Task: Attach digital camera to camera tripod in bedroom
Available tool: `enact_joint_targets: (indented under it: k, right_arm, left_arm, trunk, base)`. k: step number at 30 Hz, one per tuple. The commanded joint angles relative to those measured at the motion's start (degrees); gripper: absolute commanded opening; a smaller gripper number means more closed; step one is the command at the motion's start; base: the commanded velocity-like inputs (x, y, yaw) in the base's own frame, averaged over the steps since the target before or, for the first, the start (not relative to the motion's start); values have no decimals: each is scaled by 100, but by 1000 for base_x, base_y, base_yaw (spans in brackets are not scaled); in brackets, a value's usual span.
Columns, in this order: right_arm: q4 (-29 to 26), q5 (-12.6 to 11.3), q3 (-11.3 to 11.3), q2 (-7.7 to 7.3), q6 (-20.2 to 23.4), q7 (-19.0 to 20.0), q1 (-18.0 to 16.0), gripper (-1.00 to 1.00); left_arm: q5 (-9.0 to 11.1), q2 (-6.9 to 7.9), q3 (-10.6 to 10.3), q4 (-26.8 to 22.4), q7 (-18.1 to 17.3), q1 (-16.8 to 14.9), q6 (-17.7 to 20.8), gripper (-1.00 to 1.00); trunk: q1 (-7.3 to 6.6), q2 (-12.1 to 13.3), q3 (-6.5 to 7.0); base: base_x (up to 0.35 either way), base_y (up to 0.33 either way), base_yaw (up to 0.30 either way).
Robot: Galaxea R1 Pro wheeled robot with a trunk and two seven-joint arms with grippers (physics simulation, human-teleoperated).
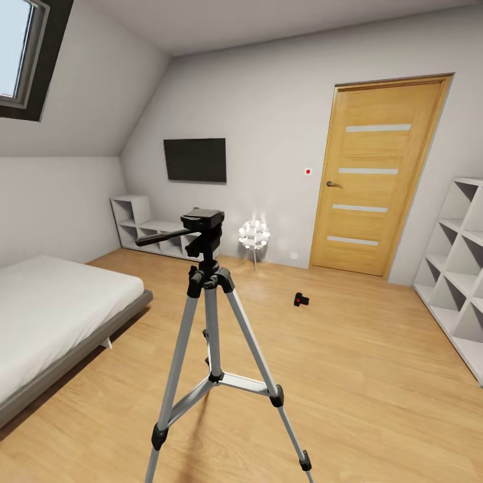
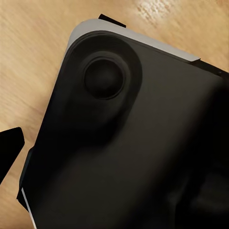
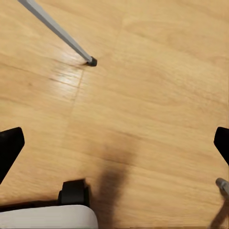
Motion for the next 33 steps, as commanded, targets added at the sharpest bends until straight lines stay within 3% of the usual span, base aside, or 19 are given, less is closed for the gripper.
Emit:
enact_joint_targets:
  k: [1,12,21,33]
  right_arm:
    - [22,29,31,3,33,-21,-4,100]
    - [67,79,375,70,-4,-103,-14,100]
    - [-48,17,392,144,-270,-376,-95,100]
    - [-436,-111,382,198,113,-761,-486,100]
  left_arm:
    - [3,-2,44,-6,-3,1,-8,100]
    - [3,-2,44,-6,0,1,-8,100]
    - [3,-2,44,-5,4,1,-8,100]
    - [3,-2,44,-6,5,1,-8,100]
  trunk:
    - [0,-3,-5]
    - [0,-3,-5]
    - [0,-3,-5]
    - [0,-3,-5]
  base:
    - [0,0,0]
    - [0,0,0]
    - [0,0,0]
    - [0,0,0]
